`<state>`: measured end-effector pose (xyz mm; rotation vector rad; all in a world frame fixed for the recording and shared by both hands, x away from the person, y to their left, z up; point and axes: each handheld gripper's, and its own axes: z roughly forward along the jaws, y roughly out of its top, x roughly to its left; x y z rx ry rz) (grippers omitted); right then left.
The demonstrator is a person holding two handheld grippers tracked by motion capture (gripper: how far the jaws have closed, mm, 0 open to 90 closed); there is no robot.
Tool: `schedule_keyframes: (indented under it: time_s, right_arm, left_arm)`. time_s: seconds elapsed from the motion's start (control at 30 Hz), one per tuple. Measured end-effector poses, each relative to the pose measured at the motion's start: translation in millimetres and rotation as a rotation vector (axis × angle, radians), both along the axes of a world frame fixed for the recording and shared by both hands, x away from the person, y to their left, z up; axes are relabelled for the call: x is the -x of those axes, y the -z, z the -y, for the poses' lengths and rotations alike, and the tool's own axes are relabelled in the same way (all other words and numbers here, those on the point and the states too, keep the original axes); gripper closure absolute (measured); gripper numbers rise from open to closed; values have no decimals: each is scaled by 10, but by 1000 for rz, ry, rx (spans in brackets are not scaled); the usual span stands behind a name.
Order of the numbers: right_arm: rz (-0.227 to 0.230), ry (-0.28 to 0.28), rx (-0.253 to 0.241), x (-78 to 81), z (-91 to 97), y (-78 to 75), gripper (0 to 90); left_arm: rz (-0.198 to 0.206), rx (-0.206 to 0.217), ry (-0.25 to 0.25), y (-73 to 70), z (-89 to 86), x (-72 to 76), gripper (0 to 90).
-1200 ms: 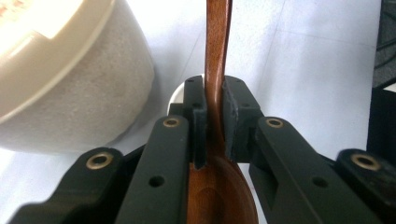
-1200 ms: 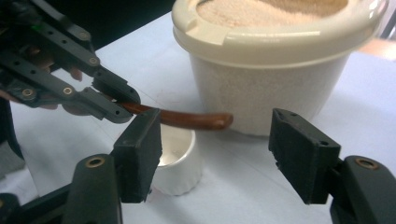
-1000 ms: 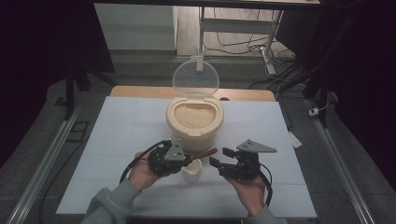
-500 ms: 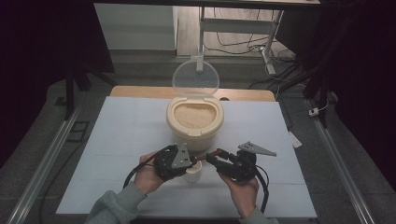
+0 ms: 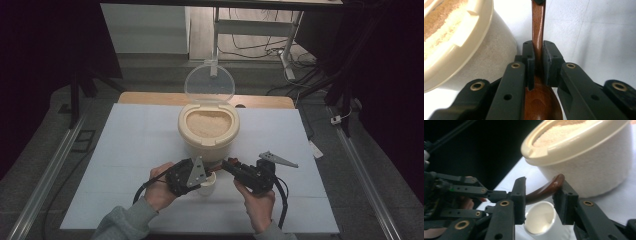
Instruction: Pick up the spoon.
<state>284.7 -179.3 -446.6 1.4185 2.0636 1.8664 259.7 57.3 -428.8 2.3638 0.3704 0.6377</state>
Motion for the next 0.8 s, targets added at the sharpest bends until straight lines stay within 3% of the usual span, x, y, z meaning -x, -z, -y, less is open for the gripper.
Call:
schedule_keyframes:
  time_s: [0.27, 0.4, 0.5, 0.7, 0.8]
  right_arm:
    - [39, -71, -95, -35, -8, -35, 769]
    - [59, -110, -118, -44, -21, -60, 817]
    - [87, -127, -104, -40, -42, -81, 829]
    - [113, -136, -124, -55, -38, -91, 835]
    - [133, -137, -137, -64, -20, -94, 837]
  left_arm:
    - [18, 20, -8, -30, -37, 5, 803]
    - [21, 23, -12, -28, -47, -4, 804]
    - [17, 28, -14, -19, -51, -15, 804]
    - [-7, 88, -9, -32, -97, -38, 793]
    - [-24, 135, -14, -41, -134, -48, 724]
